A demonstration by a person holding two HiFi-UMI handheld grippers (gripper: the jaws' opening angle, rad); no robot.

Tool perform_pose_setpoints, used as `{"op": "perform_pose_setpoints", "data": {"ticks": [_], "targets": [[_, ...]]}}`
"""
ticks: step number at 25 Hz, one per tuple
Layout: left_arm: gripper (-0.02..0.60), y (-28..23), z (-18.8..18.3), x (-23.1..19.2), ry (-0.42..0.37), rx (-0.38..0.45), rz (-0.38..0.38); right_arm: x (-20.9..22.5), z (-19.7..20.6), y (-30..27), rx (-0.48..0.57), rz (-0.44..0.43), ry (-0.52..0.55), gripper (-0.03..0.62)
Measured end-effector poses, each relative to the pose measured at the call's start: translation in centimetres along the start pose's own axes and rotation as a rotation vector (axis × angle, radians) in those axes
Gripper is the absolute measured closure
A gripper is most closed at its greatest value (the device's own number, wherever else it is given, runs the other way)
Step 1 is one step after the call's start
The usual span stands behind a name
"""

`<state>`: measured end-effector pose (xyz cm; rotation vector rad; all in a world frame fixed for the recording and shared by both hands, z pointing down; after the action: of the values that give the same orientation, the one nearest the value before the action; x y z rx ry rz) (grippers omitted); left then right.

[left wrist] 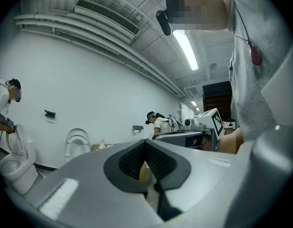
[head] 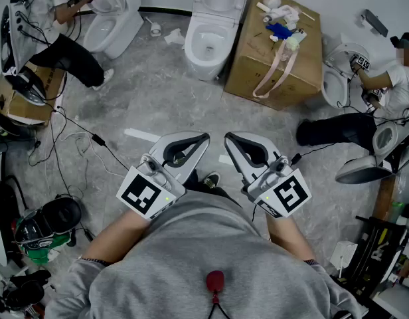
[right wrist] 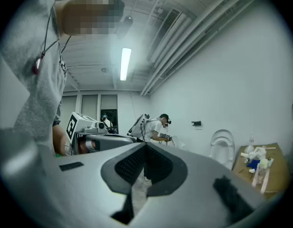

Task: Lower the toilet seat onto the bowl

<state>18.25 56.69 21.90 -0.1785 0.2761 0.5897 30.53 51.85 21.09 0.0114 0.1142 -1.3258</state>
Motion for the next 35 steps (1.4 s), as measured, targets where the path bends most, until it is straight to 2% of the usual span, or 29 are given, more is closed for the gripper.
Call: {"op": "perform_pose_setpoints", "data": {"ticks": [4,12,22,29,35], "targets": [[0.575,0.7,-0.6,0.3,-0.057,0.047,0.016,-0.8,-0.2,0.3,-0.004,-0.009,0.003,0.579],[0.575,0.4,-0.8,-1.1,-0.064,0.046,0.012,-0.4,0.7,-0.7,-0.028,0.005,0.010,0.579],[0.575,-0.5,-3.0,-9.8,-0.032,0.007,0.065,3.3,0.9,-8.3,-0.061,0.113,-0.015,0.579],[0.575,-2.2,-7.0,-17.3,-0.074,0.026,0.127,7.3,-0.6,-15.1,-0.049,0.189,-0.015,0.579],[0.575,-1.6,-8.0,-22.2,-0.082,0.025,0.169,8.2,-0.6,-19.9,-0.053,0.249,-0.006,0.579]]}}
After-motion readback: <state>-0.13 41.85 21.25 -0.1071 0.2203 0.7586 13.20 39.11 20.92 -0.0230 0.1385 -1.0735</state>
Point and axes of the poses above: the fingertips, and each gripper's own axes: y backward along the fingers, x to its right, z out of its underside, the point moved 6 cm from there along y, backward along the fingers, and after that the axes turned 10 degrees about y, right-handed, at the moved point
